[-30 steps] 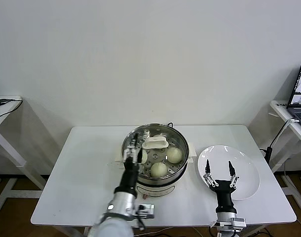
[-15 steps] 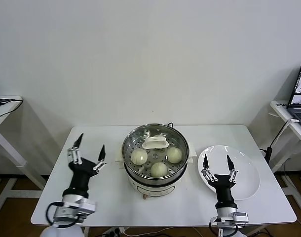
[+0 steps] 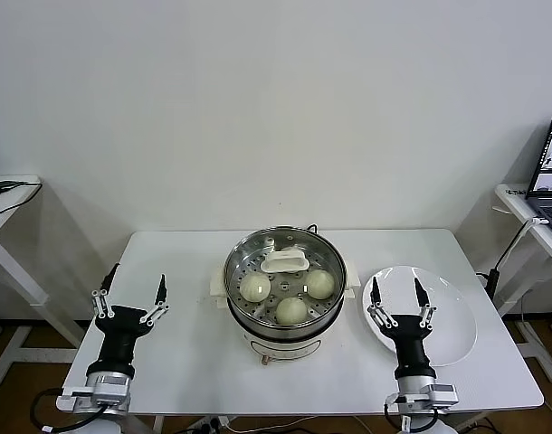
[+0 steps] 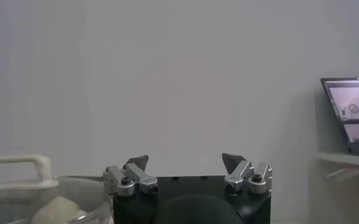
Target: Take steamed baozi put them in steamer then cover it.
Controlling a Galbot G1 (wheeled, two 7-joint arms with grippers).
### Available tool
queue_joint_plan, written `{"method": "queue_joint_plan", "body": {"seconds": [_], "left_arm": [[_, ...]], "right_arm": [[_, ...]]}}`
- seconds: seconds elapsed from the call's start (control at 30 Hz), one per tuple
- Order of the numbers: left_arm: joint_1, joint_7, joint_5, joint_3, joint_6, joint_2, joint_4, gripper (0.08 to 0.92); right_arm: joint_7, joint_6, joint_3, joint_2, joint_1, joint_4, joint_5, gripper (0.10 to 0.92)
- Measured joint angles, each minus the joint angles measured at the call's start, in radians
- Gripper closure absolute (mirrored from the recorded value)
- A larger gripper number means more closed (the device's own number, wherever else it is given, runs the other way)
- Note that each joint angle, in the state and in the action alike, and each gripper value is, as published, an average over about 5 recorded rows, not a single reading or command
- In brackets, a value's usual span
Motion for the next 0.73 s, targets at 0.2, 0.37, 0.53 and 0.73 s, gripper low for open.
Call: {"method": "queue_joint_plan", "body": {"seconds": [0.2, 0.37, 0.53, 0.73], "left_arm": [[0.012, -0.005, -0.038, -0.019, -0.032, -0.013, 0.016, 0.177], [0.021, -0.007, -0.057, -0.029, -0.052, -0.019, 0.027, 0.177], [0.031, -0.009, -0.070, -0.035, -0.065, -0.021, 0.034, 0.177], [0.037, -0.009, -0.078, -0.037, -0.073, -0.023, 0.034, 0.177]], "right_arm": [[-0.002, -0.017, 0.000, 0.000, -0.004, 0.009, -0.008, 0.203], [-0.001, -0.026, -0.001, 0.000, -0.010, 0.014, -0.015, 0.203], [0.000, -0.032, -0.003, 0.001, -0.014, 0.019, -0.023, 0.203], [0.001, -0.037, -0.004, 0.001, -0.021, 0.025, -0.031, 0.203]]}}
